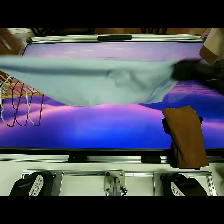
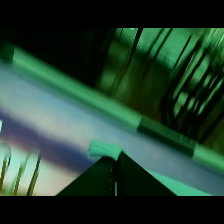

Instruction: Fold the shirts.

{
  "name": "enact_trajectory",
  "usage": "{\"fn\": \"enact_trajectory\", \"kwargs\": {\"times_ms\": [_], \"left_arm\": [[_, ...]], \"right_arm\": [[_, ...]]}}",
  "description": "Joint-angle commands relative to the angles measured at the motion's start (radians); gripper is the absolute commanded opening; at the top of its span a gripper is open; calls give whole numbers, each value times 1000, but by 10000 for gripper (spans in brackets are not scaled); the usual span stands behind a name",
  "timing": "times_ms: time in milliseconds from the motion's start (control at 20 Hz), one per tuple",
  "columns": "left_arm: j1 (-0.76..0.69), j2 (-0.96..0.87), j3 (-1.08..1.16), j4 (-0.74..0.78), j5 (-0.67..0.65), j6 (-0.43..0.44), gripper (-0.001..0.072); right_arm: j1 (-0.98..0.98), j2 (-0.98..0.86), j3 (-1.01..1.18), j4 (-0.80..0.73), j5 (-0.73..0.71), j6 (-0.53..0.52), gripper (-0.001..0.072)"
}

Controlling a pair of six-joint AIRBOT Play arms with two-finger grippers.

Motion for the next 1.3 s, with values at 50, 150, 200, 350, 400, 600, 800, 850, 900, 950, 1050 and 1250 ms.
{"fn": "enact_trajectory", "kwargs": {"times_ms": [50,150,200,350,400,600,800,850,900,950,1050,1250], "left_arm": [[1,204,325,9,198,-6,34],[1,244,384,10,133,-6,34],[1,259,394,16,93,-6,34],[1,275,395,71,-63,-6,35],[1,269,394,110,-133,-6,35],[1,205,393,191,-367,-2,36],[1,76,307,189,-620,40,36],[0,37,252,188,-679,40,36],[0,-6,184,188,-713,40,35],[0,-47,116,181,-716,40,35],[-15,-151,-1,170,-668,43,34],[-127,-455,-36,143,-376,40,35]], "right_arm": [[1,249,311,-128,-89,13,63],[1,309,352,-127,-79,57,63],[1,330,355,-127,-63,80,63],[1,345,355,-128,77,92,63],[1,338,354,-128,134,92,63],[1,266,355,-186,350,91,63],[1,90,350,-227,595,92,63],[1,33,331,-216,654,98,63],[1,-17,294,-209,682,115,63],[1,-66,236,-202,677,132,63],[1,-166,94,-201,559,159,63],[1,-457,4,-91,81,166,63]]}}
